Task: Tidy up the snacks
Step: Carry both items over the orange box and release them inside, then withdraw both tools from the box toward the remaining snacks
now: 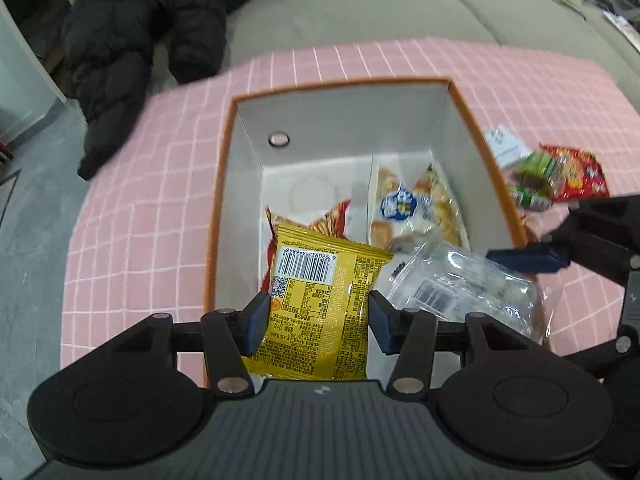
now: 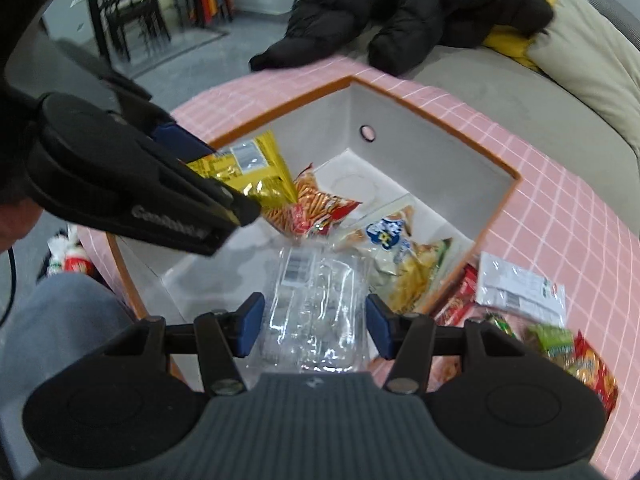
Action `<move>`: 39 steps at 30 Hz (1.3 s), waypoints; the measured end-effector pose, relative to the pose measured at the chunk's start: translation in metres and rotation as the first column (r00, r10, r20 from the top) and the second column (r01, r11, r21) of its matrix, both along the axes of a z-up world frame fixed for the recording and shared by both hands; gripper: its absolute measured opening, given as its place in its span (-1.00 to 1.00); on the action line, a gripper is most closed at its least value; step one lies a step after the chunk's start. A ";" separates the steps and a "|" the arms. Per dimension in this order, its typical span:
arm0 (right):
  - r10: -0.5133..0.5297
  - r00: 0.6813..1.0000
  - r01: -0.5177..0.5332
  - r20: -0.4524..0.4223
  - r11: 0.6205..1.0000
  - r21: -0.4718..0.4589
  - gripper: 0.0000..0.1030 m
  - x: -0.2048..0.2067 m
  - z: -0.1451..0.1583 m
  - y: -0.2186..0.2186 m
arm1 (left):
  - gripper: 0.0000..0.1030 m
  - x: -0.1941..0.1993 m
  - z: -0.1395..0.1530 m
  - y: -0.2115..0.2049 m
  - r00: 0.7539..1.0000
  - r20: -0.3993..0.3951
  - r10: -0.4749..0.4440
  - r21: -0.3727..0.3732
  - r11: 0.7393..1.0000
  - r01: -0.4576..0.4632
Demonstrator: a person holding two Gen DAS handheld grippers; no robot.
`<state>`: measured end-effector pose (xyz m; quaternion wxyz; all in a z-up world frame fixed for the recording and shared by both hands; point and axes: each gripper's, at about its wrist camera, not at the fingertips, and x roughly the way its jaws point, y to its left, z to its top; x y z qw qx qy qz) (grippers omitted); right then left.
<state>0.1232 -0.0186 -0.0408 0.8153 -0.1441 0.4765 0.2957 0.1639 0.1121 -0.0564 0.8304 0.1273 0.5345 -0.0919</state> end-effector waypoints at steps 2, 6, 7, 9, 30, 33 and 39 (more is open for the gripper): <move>0.019 1.000 -0.019 0.000 0.999 -0.032 0.02 0.006 -0.008 0.008 | 0.15 0.004 -0.008 0.001 1.000 -0.018 -0.005 0.023 1.000 0.006; 0.067 0.998 -0.064 0.017 0.992 -0.105 0.02 0.014 -0.025 0.021 | 0.15 0.014 -0.018 0.000 0.999 -0.042 -0.015 0.047 0.999 0.017; 0.078 0.997 -0.074 0.022 0.989 -0.125 0.02 0.015 -0.029 0.023 | 0.15 0.016 -0.021 0.000 0.999 -0.046 -0.018 0.048 0.999 0.020; 0.097 0.995 -0.092 0.028 0.983 -0.157 0.01 0.017 -0.035 0.027 | 0.15 0.019 -0.025 -0.002 0.998 -0.053 -0.023 0.054 0.998 0.026; 0.137 0.989 -0.122 0.058 0.968 -0.218 0.24 0.019 -0.032 0.030 | 0.33 0.023 -0.036 -0.002 0.997 -0.076 -0.021 0.106 0.994 0.029; 0.132 0.988 -0.113 0.076 0.971 -0.211 0.40 0.016 -0.022 0.026 | 0.35 0.018 -0.024 -0.003 0.999 -0.034 -0.020 0.104 0.994 0.023; 0.060 0.988 -0.043 0.140 0.992 -0.121 0.41 0.004 0.012 0.004 | 0.35 0.001 0.013 -0.007 0.996 0.090 0.002 0.070 0.997 -0.008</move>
